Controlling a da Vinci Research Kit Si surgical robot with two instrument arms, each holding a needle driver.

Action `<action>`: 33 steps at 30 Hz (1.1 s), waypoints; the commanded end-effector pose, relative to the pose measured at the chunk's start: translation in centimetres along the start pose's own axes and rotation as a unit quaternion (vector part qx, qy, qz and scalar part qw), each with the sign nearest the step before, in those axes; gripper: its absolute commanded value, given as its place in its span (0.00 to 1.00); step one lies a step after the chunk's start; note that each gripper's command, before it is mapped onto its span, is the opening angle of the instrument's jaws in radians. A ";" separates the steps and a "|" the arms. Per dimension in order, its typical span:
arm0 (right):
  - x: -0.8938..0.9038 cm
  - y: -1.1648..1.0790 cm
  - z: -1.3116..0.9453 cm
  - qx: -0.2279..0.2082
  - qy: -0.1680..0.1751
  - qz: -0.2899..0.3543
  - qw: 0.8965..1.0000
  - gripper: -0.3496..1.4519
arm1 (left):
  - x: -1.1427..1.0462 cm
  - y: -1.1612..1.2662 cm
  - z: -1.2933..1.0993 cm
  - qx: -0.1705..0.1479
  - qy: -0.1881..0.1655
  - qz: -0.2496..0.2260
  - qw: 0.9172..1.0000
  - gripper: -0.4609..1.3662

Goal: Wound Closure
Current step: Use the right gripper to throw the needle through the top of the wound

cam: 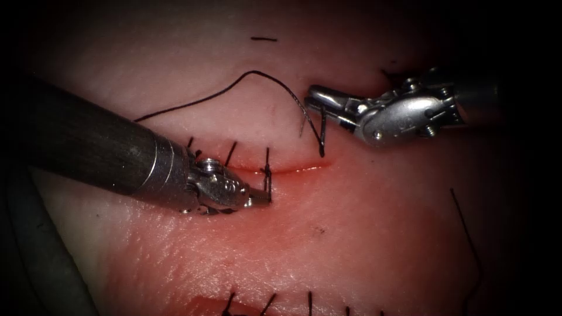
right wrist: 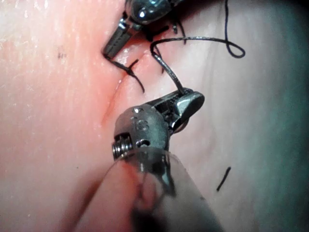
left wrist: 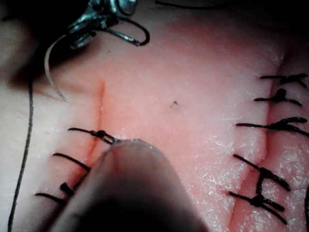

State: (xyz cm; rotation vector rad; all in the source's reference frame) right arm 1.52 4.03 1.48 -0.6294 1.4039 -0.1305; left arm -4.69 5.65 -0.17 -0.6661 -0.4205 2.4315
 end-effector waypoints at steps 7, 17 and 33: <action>-0.04 -0.12 0.04 0.015 -0.005 -0.011 1.000 0.00 | 0.00 0.00 0.00 -0.005 0.002 0.000 1.000 0.06; -0.13 -0.29 -0.04 0.036 -0.009 -0.025 0.999 0.00 | 0.20 0.07 -0.06 0.014 0.041 0.004 0.999 0.06; -0.38 -0.50 -0.03 0.073 -0.027 0.049 0.996 0.00 | 0.30 0.05 0.05 0.036 0.090 0.021 0.995 0.06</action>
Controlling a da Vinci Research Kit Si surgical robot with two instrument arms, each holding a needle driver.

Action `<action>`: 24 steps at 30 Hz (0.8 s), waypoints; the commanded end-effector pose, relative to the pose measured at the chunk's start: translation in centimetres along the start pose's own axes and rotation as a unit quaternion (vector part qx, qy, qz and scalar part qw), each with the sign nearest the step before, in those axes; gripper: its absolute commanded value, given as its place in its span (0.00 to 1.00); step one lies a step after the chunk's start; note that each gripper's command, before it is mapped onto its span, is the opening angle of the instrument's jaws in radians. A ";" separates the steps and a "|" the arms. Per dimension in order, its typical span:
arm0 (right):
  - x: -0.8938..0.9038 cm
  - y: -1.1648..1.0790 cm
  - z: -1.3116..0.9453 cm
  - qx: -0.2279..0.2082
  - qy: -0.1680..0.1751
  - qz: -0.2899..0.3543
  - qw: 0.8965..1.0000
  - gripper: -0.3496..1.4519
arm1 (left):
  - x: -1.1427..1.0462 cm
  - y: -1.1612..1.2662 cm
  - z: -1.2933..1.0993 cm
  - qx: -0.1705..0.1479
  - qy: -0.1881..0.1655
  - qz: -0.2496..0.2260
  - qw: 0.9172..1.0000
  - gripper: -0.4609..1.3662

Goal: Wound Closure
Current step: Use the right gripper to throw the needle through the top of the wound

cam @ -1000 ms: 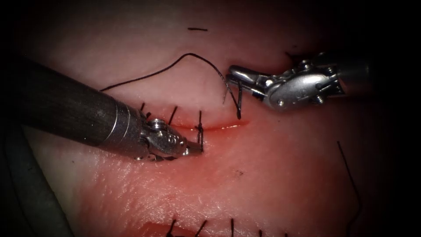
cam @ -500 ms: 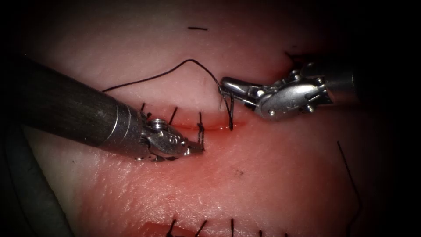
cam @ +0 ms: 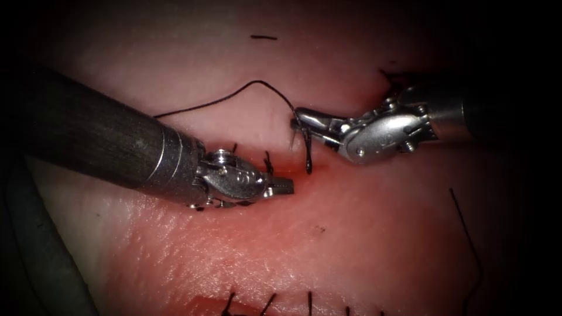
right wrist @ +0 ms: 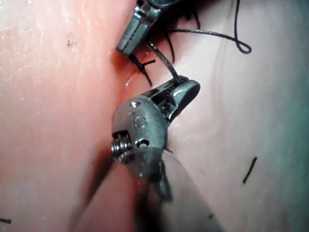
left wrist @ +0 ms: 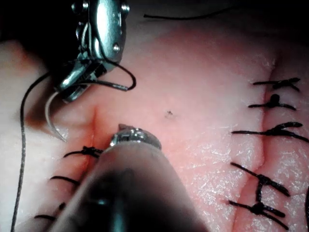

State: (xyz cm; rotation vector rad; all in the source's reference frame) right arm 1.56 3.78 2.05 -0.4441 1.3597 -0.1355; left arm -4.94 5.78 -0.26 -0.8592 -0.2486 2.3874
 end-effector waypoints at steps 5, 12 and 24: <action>-0.03 -0.10 0.00 0.014 -0.005 0.013 1.000 0.00 | -0.10 -0.01 0.19 -0.002 0.003 0.003 1.000 0.06; -0.03 -0.24 -0.02 0.033 -0.016 0.028 0.999 0.00 | -0.13 -0.07 0.28 -0.003 0.006 0.002 1.000 0.06; -0.13 -0.38 -0.02 0.055 -0.045 0.102 0.992 0.00 | -0.17 -0.06 0.27 -0.005 0.002 0.001 1.000 0.06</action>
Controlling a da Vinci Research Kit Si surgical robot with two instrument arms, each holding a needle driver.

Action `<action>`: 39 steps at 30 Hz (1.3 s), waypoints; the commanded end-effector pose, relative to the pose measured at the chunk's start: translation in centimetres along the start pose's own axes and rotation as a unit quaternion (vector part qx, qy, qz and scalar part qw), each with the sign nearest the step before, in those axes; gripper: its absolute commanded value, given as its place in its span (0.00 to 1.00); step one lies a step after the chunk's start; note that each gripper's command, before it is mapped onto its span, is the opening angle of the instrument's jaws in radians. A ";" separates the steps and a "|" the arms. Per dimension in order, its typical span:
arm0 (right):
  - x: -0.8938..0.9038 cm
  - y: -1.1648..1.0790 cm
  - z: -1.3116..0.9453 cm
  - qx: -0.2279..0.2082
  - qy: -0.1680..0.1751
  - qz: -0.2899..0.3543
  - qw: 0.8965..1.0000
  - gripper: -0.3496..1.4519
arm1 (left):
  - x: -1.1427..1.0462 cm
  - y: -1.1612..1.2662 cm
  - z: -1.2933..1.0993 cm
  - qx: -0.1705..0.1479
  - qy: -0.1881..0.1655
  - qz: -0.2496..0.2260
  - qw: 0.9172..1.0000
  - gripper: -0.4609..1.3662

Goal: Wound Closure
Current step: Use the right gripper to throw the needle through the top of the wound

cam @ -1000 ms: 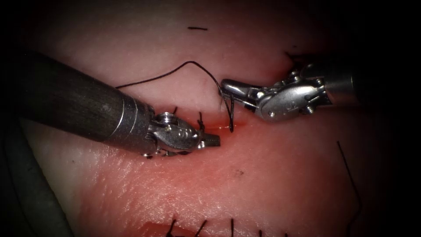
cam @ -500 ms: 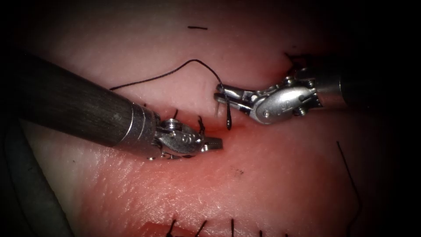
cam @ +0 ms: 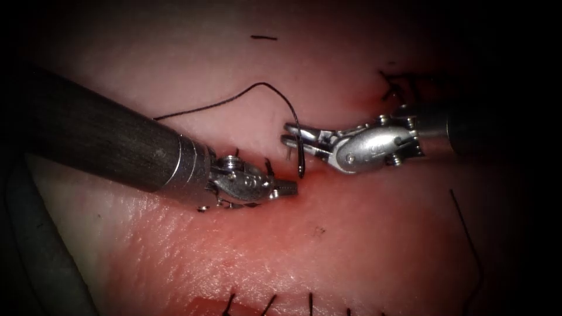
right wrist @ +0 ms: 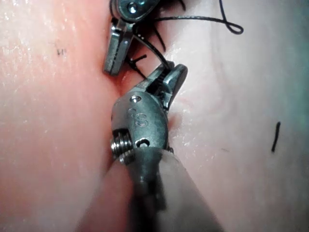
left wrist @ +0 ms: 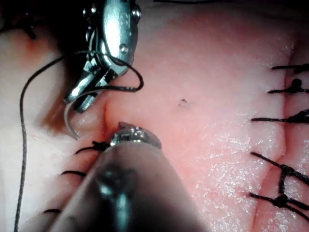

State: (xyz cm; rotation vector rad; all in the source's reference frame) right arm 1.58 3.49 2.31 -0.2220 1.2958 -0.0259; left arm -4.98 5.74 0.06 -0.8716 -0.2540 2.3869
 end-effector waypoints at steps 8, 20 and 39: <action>-0.04 -0.07 0.02 0.013 -0.017 0.018 1.000 0.00 | -0.04 0.03 0.00 -0.003 -0.004 -0.001 1.000 0.06; 0.16 0.23 0.08 -0.018 0.011 -0.004 1.000 0.00 | -0.16 0.14 0.14 -0.008 -0.007 -0.004 1.000 0.06; 0.70 0.78 -0.01 -0.076 0.045 -0.101 0.991 0.00 | -0.53 0.23 0.27 -0.014 -0.013 -0.012 1.000 0.06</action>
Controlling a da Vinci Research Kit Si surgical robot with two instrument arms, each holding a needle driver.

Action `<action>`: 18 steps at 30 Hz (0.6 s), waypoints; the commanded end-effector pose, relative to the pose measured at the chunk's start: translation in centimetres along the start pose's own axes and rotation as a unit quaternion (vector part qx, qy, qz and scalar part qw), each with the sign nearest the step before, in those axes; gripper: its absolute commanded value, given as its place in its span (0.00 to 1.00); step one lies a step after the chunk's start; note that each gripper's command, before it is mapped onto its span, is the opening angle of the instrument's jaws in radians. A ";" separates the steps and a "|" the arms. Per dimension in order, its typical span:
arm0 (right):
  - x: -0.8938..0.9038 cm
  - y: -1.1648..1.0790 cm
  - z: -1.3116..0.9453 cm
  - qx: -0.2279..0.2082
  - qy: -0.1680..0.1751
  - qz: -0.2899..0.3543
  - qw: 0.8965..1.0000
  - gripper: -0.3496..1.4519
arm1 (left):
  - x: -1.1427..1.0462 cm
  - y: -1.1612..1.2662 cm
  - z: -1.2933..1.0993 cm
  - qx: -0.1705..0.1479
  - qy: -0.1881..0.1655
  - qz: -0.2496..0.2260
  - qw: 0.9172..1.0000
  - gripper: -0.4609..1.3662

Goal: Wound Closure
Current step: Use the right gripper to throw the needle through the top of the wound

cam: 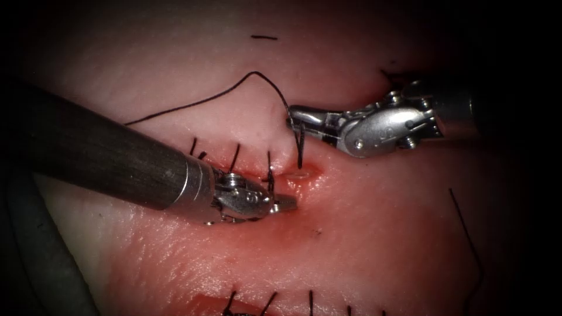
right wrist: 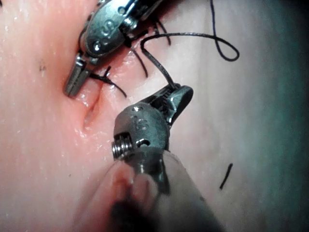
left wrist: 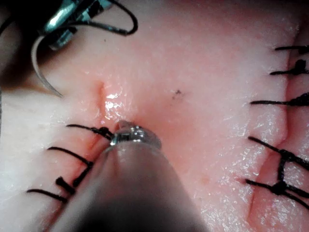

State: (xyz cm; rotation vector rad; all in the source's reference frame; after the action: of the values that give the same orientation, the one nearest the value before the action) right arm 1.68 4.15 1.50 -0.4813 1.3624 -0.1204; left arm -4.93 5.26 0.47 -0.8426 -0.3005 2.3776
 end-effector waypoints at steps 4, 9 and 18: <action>0.00 0.04 0.00 -0.006 -0.002 0.003 1.000 0.00 | -0.01 0.01 0.00 -0.004 -0.001 -0.002 1.000 0.06; -0.03 -0.01 0.00 0.007 -0.005 0.006 1.000 0.00 | -0.01 0.01 0.00 -0.004 -0.001 -0.002 1.000 0.06; -0.07 -0.19 -0.04 0.023 -0.005 0.010 1.000 0.00 | 0.02 0.00 -0.04 -0.006 -0.001 -0.002 1.000 0.06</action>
State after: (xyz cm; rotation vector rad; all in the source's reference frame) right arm 1.67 3.98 1.65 -0.4252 1.3513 -0.1313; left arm -4.92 5.26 0.43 -0.8392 -0.3078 2.3748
